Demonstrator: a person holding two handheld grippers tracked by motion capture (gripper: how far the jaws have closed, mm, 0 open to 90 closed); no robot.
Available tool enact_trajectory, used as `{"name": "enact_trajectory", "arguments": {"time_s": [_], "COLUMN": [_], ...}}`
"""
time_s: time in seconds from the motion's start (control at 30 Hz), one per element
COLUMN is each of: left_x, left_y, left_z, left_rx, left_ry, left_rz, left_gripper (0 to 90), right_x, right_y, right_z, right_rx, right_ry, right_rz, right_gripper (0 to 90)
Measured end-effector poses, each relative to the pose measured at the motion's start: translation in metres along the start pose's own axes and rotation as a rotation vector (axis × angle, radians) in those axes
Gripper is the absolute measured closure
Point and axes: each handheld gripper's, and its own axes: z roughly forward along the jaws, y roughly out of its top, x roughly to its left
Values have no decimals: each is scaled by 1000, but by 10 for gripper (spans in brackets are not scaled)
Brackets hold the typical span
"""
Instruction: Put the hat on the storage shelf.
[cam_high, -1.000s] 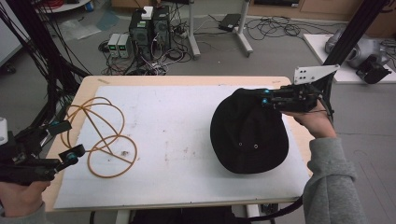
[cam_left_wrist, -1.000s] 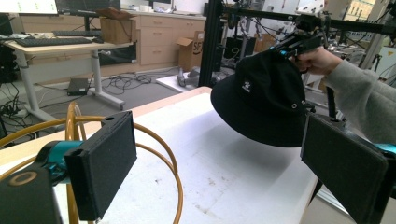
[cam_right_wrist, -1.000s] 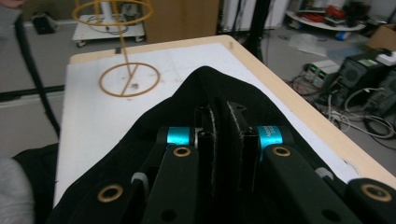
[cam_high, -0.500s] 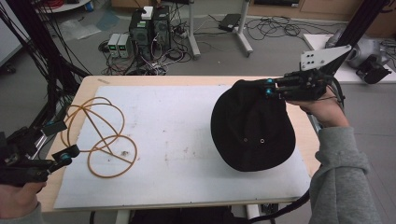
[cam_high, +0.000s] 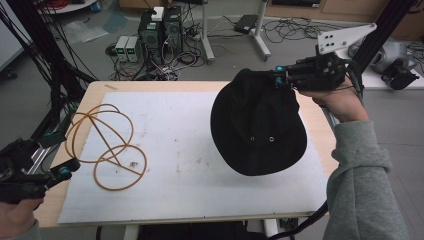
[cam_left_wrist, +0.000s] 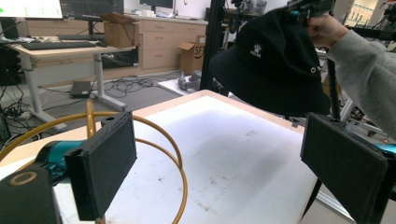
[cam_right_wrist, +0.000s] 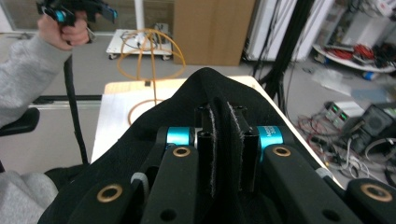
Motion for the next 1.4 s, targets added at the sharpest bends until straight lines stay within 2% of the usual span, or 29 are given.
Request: {"name": "enact_trajectory", "arguments": {"time_s": [0.23,0.33,0.43,0.47,0.53,0.7,0.73,0.87,0.9,1.1,1.2,1.4], "left_x": [1,-1,-4,-4,-6,-6,-4,0,0,-1,-2,-5], "left_y": [-2,-3,-3,-3,-4,-5,-6,-8,-9,-13,-15,-15], "left_z": [-5,-4,0,0,2,0,-6,-16,-20,-19,-18,-23], "left_rx": [1,10,16,16,39,43,42,25,14,36,52,44], "left_ry": [21,55,45,45,46,46,54,70,76,72,75,81], "left_rz": [-1,38,49,49,48,37,34,16,12,6,2,1], "left_gripper": [108,108,108,108,108,108,108,108,108,108,108,108], "right_x": [-1,-3,-5,-5,-7,-9,-10,-11,-12,-12,-10,-8], "right_y": [28,38,45,45,51,61,67,73,78,91,98,113], "right_z": [24,34,46,46,57,73,83,97,109,138,151,171], "right_rx": [-12,-28,-33,-33,-36,-52,-66,-83,-88,-99,-104,-120], "right_ry": [40,65,89,89,107,135,152,168,178,190,217,273], "right_rz": [-46,-57,-59,-59,-64,-68,-71,-69,-67,-89,-96,-111], "right_gripper": [833,833,833,833,832,832,831,828,828,830,831,830]}}
